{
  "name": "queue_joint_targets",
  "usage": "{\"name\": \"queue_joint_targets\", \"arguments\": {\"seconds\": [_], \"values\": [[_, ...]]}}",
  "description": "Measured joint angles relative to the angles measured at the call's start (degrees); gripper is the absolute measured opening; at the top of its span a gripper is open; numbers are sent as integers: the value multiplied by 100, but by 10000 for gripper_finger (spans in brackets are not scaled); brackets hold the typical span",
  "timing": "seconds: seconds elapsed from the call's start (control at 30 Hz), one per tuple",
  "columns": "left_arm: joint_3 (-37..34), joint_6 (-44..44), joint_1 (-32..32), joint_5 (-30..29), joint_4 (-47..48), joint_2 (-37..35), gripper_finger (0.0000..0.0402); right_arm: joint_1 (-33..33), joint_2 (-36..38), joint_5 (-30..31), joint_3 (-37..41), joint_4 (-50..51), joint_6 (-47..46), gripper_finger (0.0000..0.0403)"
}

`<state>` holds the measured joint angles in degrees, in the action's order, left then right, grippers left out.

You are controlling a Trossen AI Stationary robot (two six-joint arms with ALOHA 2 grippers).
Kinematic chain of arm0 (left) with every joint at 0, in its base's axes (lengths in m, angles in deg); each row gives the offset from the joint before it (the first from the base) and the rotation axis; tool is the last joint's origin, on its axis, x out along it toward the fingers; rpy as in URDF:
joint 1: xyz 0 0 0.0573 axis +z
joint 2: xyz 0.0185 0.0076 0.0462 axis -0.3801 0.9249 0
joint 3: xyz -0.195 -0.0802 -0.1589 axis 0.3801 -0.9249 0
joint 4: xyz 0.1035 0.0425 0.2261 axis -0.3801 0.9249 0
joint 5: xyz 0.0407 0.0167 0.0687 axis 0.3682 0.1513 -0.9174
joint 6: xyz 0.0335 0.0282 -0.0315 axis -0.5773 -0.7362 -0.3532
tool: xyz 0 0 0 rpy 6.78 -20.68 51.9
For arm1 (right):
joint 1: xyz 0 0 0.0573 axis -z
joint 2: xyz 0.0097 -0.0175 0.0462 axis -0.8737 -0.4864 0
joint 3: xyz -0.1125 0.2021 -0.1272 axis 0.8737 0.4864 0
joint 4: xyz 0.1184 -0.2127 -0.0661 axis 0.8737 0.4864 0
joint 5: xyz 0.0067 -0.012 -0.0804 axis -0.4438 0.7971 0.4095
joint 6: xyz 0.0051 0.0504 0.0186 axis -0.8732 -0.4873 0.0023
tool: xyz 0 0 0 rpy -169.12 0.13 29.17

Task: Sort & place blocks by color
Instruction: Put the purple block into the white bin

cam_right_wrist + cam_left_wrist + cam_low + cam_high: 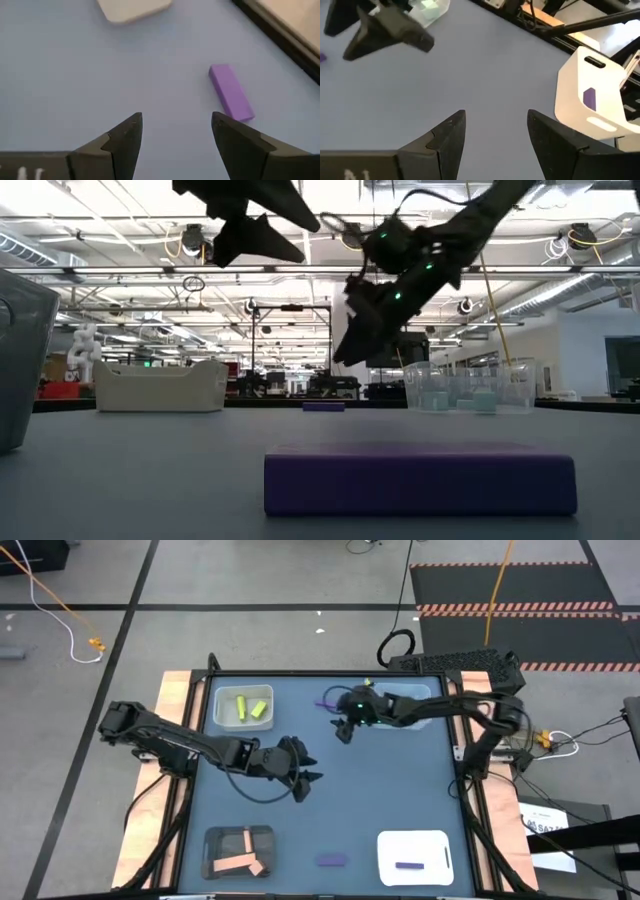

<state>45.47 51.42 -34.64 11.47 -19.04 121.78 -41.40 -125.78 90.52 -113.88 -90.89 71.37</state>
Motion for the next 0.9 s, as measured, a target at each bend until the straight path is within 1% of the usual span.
{"name": "queue_joint_targets", "arguments": {"seconds": [0.1, 0.2, 0.37, 0.5, 0.57, 0.7, 0.9], "values": [[-2, -9, -44, -6, 83, -107, 214, 57, -413, 75, -440, 86, 343, 227], [9, -35, -77, -4, 61, -142, 214, 174, -762, 78, -804, 166, 463, 227], [2, -151, -134, -34, 40, -182, 214, 445, -1263, 82, -1329, 290, 271, 227], [2, -186, -142, -37, 70, -176, 214, 638, -1612, 82, -1794, 817, 180, 227], [2, -207, -139, -42, 91, -176, 214, 715, -1756, 72, -1942, 1089, 220, 227], [2, -219, -139, -50, 128, -176, 214, 831, -2004, 46, -2135, 1253, 304, 227], [2, -264, -139, -52, 149, -174, 214, 982, -2298, 21, -2174, 1102, 478, 227]]}}
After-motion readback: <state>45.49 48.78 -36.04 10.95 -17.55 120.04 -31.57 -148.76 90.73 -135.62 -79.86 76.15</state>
